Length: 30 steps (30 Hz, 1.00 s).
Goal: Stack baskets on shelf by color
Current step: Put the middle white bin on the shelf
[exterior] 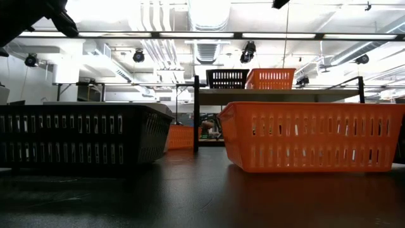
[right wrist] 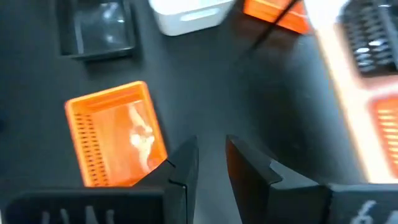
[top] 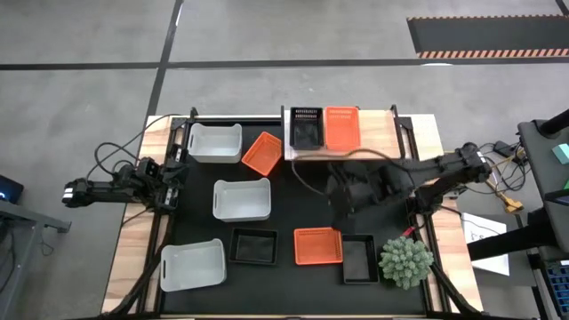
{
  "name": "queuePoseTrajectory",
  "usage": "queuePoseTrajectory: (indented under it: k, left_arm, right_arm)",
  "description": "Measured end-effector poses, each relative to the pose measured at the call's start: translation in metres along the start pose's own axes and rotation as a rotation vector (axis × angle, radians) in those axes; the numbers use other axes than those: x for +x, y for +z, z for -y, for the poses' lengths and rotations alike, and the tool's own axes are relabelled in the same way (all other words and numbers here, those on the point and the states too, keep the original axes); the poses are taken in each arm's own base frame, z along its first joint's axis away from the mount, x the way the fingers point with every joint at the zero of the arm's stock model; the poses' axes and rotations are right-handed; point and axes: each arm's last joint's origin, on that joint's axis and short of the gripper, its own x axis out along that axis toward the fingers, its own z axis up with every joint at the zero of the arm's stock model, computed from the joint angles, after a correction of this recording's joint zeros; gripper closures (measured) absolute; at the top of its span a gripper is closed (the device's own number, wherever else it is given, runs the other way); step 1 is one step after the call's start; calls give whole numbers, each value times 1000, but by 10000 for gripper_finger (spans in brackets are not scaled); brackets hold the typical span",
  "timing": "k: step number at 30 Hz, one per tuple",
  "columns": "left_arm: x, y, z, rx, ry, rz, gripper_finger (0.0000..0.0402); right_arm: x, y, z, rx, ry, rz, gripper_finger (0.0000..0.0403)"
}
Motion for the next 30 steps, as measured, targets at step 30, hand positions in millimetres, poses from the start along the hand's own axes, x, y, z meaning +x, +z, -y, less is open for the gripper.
queuePoseTrajectory:
  k: [30]
  left_arm:
    - [2, -2, 0, 60, -2, -14, 402]
  right_arm:
    - [88, -26, -68, -233, 42, 13, 323]
